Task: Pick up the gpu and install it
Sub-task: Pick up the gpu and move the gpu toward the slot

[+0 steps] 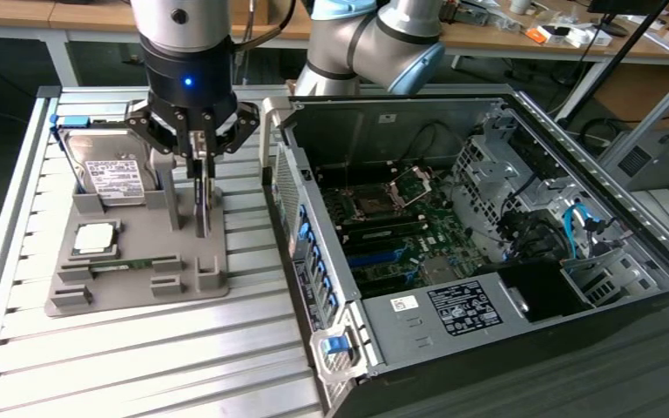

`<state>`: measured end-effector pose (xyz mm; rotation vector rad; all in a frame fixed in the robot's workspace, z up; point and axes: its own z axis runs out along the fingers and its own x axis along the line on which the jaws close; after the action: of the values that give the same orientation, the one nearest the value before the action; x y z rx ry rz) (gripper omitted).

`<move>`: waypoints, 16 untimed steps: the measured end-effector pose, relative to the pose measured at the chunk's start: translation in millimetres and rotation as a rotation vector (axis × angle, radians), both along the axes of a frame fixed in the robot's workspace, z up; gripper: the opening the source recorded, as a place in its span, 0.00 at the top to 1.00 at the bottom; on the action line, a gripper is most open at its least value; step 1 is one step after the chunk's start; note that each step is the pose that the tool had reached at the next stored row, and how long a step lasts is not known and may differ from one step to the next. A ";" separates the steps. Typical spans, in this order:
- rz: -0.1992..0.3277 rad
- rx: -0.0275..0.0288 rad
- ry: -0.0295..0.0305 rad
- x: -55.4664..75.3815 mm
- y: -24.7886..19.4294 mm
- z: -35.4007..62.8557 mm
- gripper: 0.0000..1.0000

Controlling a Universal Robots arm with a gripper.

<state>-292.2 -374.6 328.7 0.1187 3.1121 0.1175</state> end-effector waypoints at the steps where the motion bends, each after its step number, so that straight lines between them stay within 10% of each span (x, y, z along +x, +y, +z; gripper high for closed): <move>1: 0.000 0.0001 0.0000 0.0 0.0 0.3 0.73; 16: 0.000 0.0001 0.0000 0.0 0.0 6.7 0.73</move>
<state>-292.2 -374.6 335.3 0.1187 3.1120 0.1175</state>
